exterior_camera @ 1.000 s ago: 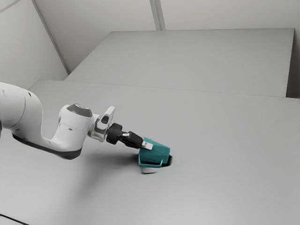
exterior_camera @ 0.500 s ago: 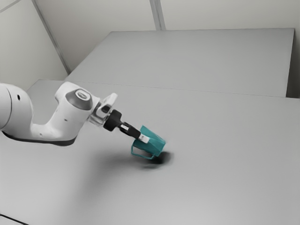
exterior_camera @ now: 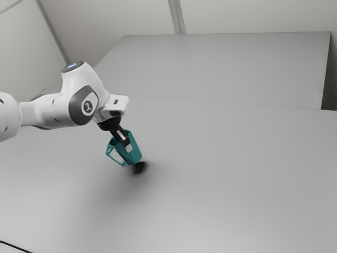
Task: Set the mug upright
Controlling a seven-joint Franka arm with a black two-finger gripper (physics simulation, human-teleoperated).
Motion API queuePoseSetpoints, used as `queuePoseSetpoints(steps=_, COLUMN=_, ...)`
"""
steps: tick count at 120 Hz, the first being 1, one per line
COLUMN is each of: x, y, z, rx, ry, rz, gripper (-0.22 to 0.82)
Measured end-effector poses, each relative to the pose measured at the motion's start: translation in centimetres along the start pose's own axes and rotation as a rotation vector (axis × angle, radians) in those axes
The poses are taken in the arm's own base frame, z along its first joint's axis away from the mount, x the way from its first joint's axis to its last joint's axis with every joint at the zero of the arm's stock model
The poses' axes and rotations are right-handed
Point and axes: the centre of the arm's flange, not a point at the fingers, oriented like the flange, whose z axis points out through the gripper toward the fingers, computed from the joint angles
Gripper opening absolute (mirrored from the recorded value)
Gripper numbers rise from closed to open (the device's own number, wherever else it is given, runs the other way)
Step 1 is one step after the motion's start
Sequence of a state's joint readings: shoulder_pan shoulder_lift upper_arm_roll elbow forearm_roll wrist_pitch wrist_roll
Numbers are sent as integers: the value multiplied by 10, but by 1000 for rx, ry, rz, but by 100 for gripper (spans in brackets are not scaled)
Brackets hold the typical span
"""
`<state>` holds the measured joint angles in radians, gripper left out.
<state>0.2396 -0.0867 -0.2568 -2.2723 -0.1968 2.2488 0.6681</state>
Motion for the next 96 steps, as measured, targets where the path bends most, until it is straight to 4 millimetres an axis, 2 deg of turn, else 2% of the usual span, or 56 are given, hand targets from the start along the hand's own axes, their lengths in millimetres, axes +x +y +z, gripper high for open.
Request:
queuePoseSetpoints(steps=28, x=-8, y=6, z=12, rx=43, ry=-64, rz=-120, gripper=-18)
queuePoseSetpoints(steps=78, x=-14, y=4, z=38, rx=58, ry=-85, rz=-308, gripper=-18)
queuePoseSetpoints(steps=96, x=-13, y=6, z=37, rx=57, ry=-74, rz=-347, gripper=14)
